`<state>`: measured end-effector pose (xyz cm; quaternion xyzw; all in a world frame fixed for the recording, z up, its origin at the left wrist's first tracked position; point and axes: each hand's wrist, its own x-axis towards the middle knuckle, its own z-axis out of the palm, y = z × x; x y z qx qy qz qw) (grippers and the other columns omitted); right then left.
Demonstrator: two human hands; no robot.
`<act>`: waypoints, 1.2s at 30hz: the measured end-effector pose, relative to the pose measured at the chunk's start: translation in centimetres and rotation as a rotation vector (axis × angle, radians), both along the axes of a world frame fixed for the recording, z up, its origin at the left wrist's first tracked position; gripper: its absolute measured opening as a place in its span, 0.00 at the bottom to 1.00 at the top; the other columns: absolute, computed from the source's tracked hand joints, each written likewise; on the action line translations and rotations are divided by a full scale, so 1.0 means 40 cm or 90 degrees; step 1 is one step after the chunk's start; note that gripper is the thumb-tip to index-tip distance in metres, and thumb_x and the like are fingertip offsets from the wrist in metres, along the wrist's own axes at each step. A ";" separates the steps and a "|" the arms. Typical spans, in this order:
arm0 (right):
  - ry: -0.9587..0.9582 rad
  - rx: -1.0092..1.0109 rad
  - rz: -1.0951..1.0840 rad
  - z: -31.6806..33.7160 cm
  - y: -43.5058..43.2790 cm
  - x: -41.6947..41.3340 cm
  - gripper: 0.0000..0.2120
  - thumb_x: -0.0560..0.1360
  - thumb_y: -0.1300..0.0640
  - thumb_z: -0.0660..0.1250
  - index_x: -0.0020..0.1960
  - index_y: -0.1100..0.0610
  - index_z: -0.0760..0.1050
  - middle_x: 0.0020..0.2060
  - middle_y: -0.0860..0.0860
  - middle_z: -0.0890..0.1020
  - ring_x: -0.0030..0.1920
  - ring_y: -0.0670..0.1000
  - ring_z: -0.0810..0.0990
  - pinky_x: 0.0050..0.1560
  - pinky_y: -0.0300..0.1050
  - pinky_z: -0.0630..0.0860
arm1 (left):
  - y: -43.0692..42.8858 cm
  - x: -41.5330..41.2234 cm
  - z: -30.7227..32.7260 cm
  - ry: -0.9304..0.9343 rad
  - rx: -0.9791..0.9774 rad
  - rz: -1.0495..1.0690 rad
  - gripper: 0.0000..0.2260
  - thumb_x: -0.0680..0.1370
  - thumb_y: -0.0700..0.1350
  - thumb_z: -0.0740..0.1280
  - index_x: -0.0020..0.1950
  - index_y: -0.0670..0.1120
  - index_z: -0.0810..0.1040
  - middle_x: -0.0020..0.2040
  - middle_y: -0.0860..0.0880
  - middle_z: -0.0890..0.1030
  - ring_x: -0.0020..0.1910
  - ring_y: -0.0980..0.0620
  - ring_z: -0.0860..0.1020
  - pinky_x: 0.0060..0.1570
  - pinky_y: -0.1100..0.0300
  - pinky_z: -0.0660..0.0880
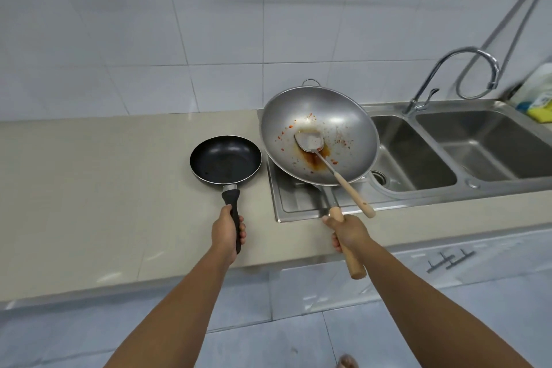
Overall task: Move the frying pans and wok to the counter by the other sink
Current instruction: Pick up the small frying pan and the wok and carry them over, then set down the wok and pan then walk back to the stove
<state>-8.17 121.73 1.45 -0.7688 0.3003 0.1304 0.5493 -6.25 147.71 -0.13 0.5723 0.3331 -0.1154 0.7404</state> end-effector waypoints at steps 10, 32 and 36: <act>0.000 -0.269 0.084 0.028 0.051 -0.024 0.18 0.81 0.45 0.58 0.57 0.59 0.73 0.43 0.56 0.81 0.44 0.58 0.82 0.48 0.53 0.78 | 0.041 -0.013 -0.043 -0.004 0.110 -0.044 0.18 0.84 0.53 0.56 0.41 0.42 0.73 0.32 0.45 0.75 0.26 0.48 0.71 0.27 0.58 0.70; -0.169 -0.530 0.214 0.213 -0.144 -0.030 0.27 0.82 0.51 0.54 0.78 0.60 0.57 0.80 0.56 0.54 0.79 0.60 0.47 0.76 0.58 0.52 | -0.324 0.083 0.248 -0.437 0.825 -0.440 0.23 0.82 0.46 0.56 0.77 0.43 0.63 0.77 0.43 0.66 0.76 0.45 0.62 0.74 0.41 0.55; -0.066 -0.601 0.196 0.193 -0.309 -0.073 0.28 0.83 0.48 0.51 0.78 0.60 0.56 0.80 0.57 0.53 0.79 0.60 0.48 0.76 0.57 0.52 | -0.511 0.100 0.257 -0.511 0.931 -0.640 0.25 0.83 0.50 0.54 0.79 0.43 0.58 0.80 0.43 0.59 0.79 0.45 0.55 0.75 0.42 0.53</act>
